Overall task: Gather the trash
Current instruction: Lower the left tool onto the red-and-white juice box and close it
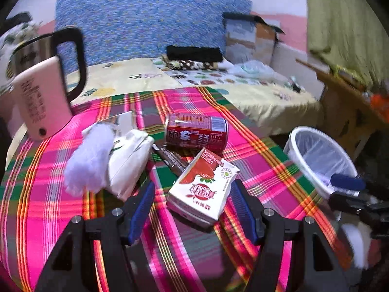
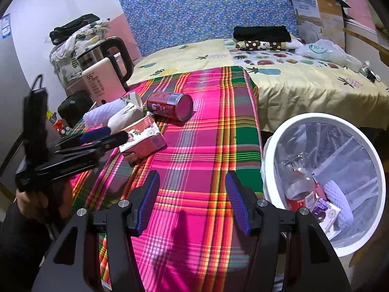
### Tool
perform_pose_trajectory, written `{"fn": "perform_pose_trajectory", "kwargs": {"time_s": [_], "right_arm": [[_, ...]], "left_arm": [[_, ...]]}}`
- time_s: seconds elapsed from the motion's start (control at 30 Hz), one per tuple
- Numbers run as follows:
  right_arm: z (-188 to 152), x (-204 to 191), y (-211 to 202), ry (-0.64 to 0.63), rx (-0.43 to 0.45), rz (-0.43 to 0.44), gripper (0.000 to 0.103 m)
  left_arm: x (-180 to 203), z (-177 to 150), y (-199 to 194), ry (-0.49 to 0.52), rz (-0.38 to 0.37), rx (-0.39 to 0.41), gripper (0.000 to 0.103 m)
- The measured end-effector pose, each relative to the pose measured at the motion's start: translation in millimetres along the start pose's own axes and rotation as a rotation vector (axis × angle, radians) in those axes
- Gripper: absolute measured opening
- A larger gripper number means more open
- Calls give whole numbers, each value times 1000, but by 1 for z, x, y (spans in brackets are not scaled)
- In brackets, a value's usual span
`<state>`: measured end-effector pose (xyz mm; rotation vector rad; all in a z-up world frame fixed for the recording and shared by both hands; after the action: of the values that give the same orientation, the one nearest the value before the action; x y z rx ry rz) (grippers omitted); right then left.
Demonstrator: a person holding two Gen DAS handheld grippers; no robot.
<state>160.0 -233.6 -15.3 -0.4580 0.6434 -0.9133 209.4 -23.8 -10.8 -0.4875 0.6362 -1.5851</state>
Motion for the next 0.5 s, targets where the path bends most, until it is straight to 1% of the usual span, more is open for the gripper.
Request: {"fn": "perform_pose_trajectory", "kwargs": {"time_s": [0.1, 0.23, 0.3, 0.33, 0.4, 0.5], "right_arm": [[1, 2, 1, 5, 1, 3, 58], [2, 6, 3, 10, -1, 5, 58], [2, 7, 4, 12, -4, 6, 58], [1, 7, 4, 12, -4, 6, 58], [1, 8, 3, 14, -3, 6, 58], [1, 8, 2, 12, -2, 7, 58]], "left_arm": [[9, 1, 12, 68, -21, -35, 71], [22, -4, 19, 127, -28, -61, 71], [25, -5, 19, 124, -22, -64, 71], [25, -5, 18, 116, -13, -66, 68], [25, -5, 17, 98, 4, -74, 59], [21, -9, 13, 54, 25, -81, 59]]}}
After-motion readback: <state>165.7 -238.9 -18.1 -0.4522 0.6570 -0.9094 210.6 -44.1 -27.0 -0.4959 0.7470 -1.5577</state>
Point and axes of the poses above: each gripper's, at about its wrist camera, not at the fingertips, and y roughly the way its jaws point, x to its right, z to its top, the point moved 1 cm from there along y, roughly the way its jaws point, and after that the axes turned 13 degrees about z, right-handed, at the moved point
